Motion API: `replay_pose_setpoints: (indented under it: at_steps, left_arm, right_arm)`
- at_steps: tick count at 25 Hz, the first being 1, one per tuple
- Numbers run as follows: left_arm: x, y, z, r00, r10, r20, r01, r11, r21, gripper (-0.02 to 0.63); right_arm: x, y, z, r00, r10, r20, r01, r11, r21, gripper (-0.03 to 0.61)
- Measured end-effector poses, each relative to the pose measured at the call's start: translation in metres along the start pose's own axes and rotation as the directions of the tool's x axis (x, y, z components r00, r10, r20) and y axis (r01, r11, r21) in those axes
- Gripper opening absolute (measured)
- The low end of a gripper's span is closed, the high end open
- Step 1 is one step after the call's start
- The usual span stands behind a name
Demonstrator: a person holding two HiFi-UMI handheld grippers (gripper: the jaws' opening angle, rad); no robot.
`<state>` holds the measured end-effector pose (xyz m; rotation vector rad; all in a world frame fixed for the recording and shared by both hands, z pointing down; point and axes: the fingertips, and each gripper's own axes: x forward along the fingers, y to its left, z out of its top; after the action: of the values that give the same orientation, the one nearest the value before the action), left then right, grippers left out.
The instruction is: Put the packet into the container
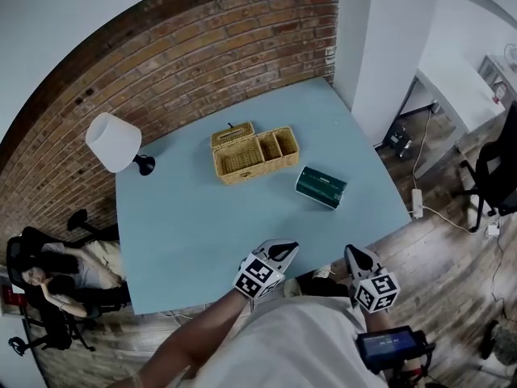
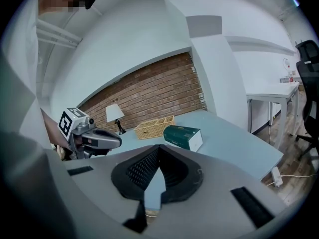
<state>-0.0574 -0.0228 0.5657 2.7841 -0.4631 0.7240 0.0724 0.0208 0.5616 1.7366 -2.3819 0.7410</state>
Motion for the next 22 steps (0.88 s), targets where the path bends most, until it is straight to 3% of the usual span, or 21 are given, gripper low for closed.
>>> replay_pose_setpoints:
  at_steps: [13,16,22]
  left_arm:
    - [0.035,0.026,0.014,0.997,0.011,-0.073,-0.007,0.999,0.044,0.011]
    - [0.045,0.032,0.019,0.997,0.011,-0.082,-0.005,0.997,0.076,0.011]
    - [0.064,0.044,0.025,0.984,0.018,-0.176,0.018,0.980,0.199,0.011]
  right_arm:
    - [0.046,-0.028,0.018,0.998,0.058,-0.016,-0.058,0.998,0.010,0.008]
    - [0.052,-0.035,0.018,0.998,0.064,-0.025,-0.063,0.998,0.022,0.008]
    - [0.066,-0.048,0.021,0.997,0.076,-0.028,-0.075,0.996,0.046,0.008]
